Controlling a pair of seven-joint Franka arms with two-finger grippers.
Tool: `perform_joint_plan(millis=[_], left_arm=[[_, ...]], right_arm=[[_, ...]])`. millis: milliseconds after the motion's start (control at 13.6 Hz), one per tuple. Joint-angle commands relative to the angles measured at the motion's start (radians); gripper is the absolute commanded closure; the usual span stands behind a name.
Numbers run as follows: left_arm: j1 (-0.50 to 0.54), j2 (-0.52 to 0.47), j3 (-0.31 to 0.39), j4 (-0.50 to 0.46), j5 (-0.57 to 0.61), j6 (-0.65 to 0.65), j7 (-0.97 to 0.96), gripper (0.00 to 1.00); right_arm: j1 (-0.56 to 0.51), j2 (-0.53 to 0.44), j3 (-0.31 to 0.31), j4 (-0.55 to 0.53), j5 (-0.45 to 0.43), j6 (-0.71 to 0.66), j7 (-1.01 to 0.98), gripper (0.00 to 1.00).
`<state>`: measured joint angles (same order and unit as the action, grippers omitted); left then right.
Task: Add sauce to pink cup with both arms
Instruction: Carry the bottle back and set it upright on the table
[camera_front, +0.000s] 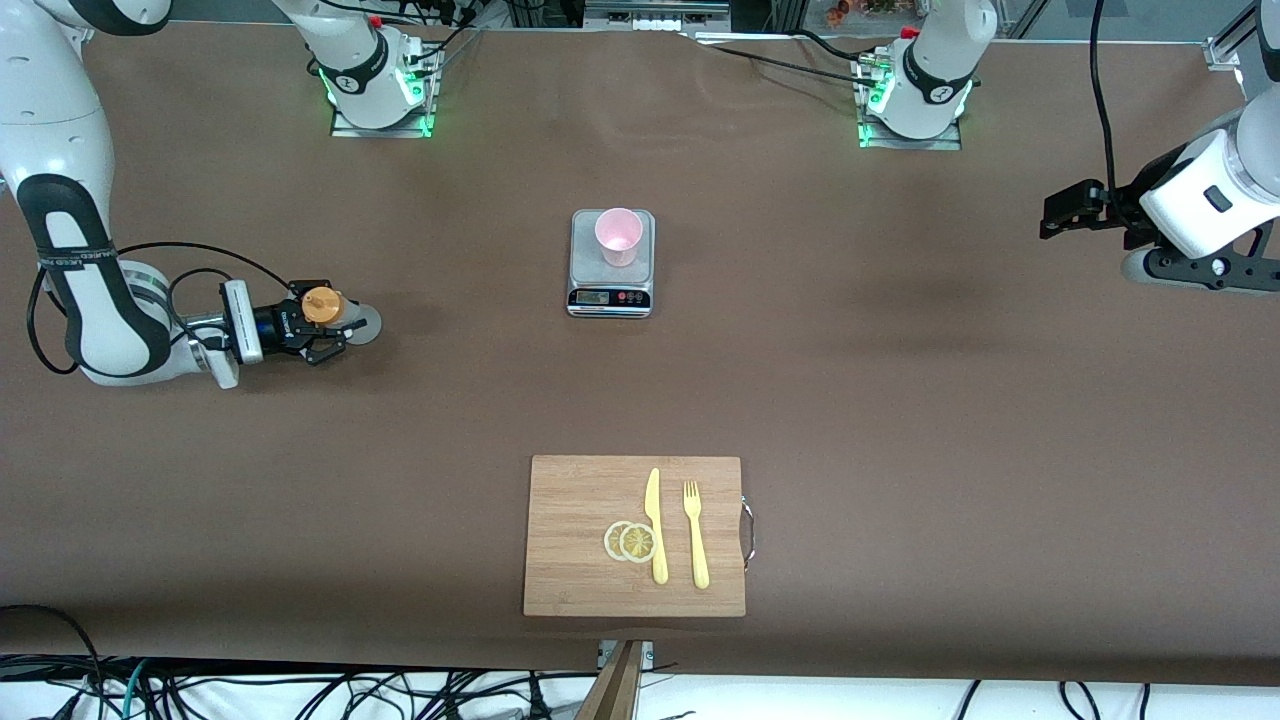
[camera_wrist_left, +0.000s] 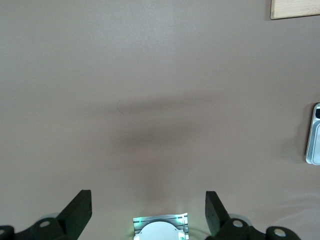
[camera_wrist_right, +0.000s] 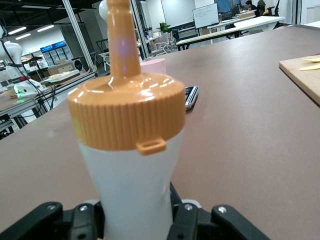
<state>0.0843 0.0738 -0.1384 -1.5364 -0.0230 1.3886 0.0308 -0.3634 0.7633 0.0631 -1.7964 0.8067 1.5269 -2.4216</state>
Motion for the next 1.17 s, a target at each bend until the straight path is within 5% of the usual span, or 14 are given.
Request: perform_joint_plan(millis=[0, 147, 220, 293, 807, 1100], left_arm=[[-0.006, 0.015, 0.002, 0.036, 0.025, -0.026, 0.023, 0.0], [-0.006, 0.015, 0.002, 0.036, 0.025, -0.026, 0.023, 0.0], [-0.006, 0.015, 0.002, 0.036, 0.025, -0.026, 0.023, 0.0], [-0.006, 0.017, 0.002, 0.036, 0.025, -0.026, 0.023, 0.0], [-0.006, 0.015, 0.002, 0.036, 0.025, -0.026, 0.023, 0.0], [-0.006, 0.015, 0.002, 0.036, 0.025, -0.026, 0.023, 0.0]], right_arm=[[0.006, 0.028, -0.008, 0.023, 0.017, -0.002, -0.022, 0.95], [0.009, 0.037, -0.008, 0.028, 0.017, 0.01, -0.027, 0.94], [0.011, 0.036, -0.008, 0.028, 0.017, 0.013, -0.017, 0.66], [0.012, 0.033, -0.009, 0.029, 0.016, 0.012, -0.013, 0.01], [0.047, -0.03, -0.083, 0.054, -0.069, -0.013, 0.036, 0.0], [0.064, -0.175, -0.146, 0.037, -0.243, 0.012, 0.166, 0.0]])
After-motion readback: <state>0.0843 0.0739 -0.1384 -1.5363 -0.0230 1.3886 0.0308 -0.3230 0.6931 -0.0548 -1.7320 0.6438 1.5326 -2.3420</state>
